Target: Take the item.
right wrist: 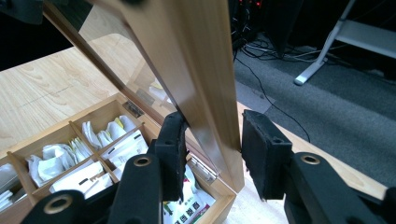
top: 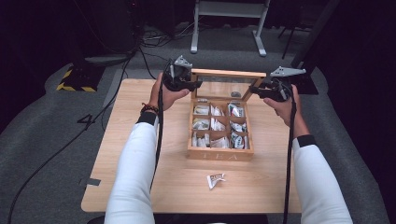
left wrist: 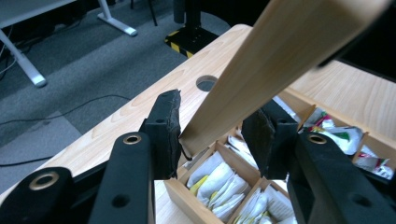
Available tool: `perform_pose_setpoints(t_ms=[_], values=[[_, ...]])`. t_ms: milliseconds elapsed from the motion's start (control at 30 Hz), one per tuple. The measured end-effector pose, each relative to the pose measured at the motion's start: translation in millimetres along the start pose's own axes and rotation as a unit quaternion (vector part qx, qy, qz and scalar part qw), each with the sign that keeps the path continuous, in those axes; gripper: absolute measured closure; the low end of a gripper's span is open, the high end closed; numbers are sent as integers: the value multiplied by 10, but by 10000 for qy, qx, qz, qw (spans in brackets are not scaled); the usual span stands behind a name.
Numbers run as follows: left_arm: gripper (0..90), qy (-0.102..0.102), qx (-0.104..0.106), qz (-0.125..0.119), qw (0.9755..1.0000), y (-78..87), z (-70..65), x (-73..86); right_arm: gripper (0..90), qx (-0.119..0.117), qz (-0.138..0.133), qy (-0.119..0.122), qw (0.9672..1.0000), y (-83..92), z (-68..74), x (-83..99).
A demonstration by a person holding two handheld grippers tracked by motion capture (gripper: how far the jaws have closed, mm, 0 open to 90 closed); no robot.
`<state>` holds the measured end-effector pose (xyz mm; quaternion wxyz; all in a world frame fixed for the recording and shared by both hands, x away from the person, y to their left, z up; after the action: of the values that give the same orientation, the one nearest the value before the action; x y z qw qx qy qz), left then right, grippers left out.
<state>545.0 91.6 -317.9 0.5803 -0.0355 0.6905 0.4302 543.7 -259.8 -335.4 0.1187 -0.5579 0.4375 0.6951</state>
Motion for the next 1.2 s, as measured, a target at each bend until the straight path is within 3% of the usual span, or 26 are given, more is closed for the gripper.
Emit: perform_pose_setpoints(t_ms=[433, 867, 1200], values=[[568, -97, -53, -26, 9999, 163, -53, -51, 593, -19, -7, 25, 10000, 83, 35, -29], [564, -251, -43, 32, 9997, 253, -159, 20, 569, -104, -77, 112, 9999, 199, 139, 11], [584, -499, -64, 199, 9985, 297, -265, 78, 548, -150, -108, 235, 9996, 290, 232, 40]])
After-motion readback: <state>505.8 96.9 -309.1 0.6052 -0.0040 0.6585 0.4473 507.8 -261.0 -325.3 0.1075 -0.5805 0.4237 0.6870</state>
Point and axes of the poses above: each handheld gripper's, and its own axes: y roughly backward along the jaws, x roughly out of its underside, z roughly to its left, the point moved 1 cm from there along -y, roughly forward along the jaws, and after that the axes turned 3 degrees about -y, right-handed, at the moved point
